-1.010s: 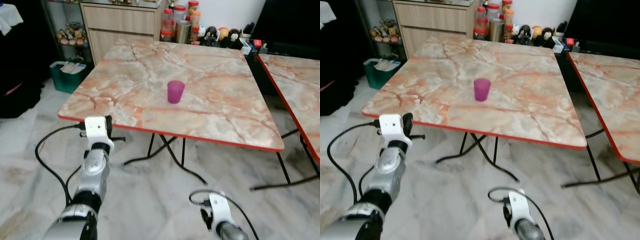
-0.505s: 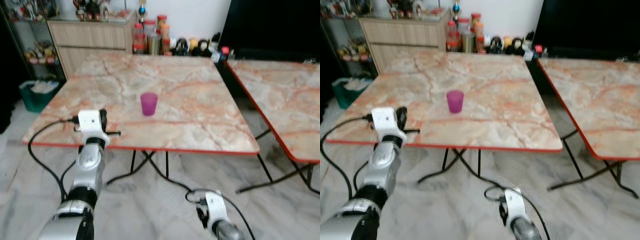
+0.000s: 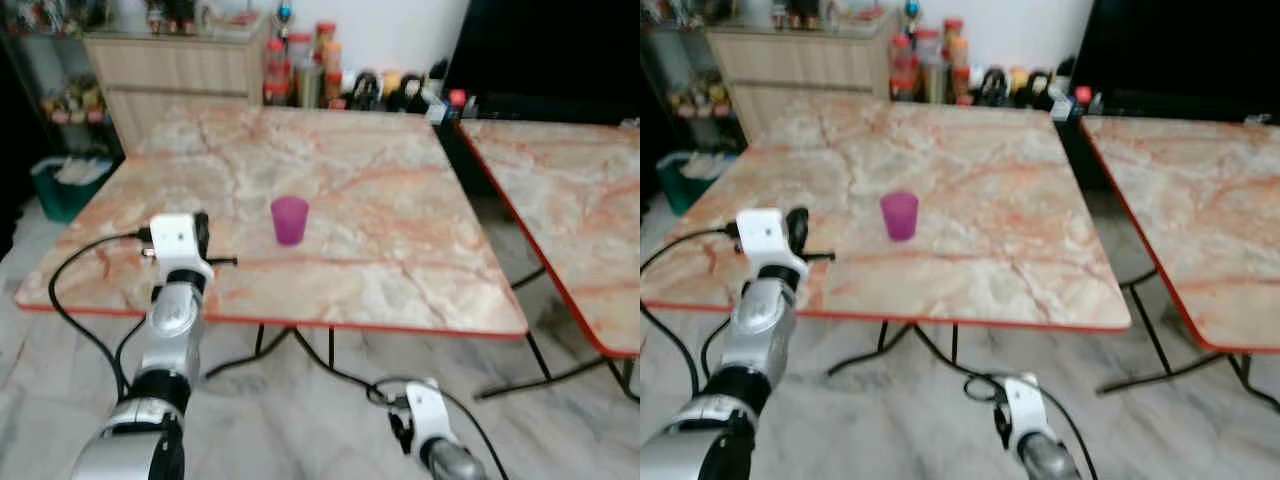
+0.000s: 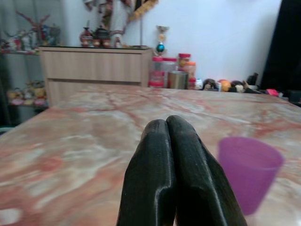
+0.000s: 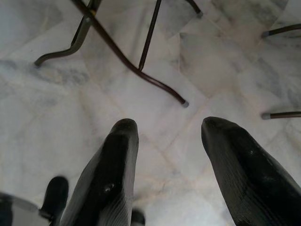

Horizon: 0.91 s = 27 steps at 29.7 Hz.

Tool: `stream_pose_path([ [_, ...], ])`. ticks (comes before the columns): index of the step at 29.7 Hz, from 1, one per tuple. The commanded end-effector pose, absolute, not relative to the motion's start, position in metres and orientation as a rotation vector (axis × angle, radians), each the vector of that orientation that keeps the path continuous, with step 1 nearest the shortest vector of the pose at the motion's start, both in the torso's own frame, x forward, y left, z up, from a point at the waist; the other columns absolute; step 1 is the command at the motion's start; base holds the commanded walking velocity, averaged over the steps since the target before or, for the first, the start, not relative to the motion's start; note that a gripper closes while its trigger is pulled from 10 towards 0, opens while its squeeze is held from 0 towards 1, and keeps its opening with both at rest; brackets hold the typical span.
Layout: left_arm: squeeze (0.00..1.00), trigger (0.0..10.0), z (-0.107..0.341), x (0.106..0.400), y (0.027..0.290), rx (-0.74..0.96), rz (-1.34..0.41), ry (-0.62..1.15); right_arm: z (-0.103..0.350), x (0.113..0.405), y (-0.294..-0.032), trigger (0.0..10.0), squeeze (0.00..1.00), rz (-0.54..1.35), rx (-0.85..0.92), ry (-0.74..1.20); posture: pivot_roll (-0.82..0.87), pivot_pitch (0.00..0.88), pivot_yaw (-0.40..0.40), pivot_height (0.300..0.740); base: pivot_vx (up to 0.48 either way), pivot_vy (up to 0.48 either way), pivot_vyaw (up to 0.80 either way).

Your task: Setting the table

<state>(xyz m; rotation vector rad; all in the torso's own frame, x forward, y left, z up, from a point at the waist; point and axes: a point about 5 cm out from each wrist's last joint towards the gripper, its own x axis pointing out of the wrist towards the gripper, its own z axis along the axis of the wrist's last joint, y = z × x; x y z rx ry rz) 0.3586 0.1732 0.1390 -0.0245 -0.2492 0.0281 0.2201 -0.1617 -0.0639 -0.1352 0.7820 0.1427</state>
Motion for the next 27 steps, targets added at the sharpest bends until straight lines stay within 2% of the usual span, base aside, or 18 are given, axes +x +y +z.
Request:
stream_pose_path([
  [1, 0.0, 10.0, 0.141, 0.36, 0.167, -0.033, 0.007, -0.248, -0.066, 0.215, -0.171, 10.0, 0.0, 0.113, -0.125, 0.802, 0.02, 0.0, -0.054, 0.719, 0.379, 0.0, 0.0],
  [8, 0.0, 10.0, 0.144, 0.361, 0.167, -0.034, 0.005, -0.256, -0.067, 0.214, -0.171, 10.0, 0.0, 0.111, -0.124, 0.809, 0.02, 0.0, -0.05, 0.719, 0.379, 0.0, 0.0],
  [16, 0.0, 10.0, 0.148, 0.366, 0.17, -0.13, 0.015, -0.229, -0.068, 0.213, -0.171, 10.0, 0.0, 0.113, -0.128, 0.821, 0.02, 0.0, -0.047, 0.719, 0.0, 0.0, 0.0],
  [17, 1.0, 10.0, 0.149, 0.368, 0.169, -0.149, 0.005, -0.22, -0.068, 0.212, -0.171, 10.0, 0.0, 0.113, -0.128, 0.822, 0.02, 0.0, -0.047, 0.719, 0.0, 0.0, 0.0],
  [27, 1.0, 10.0, 0.164, 0.375, 0.164, -0.216, -0.058, -0.223, -0.069, 0.211, -0.171, 10.0, 0.0, 0.104, -0.123, 0.825, 0.02, 0.0, -0.041, 0.719, 0.0, 0.0, 0.0],
])
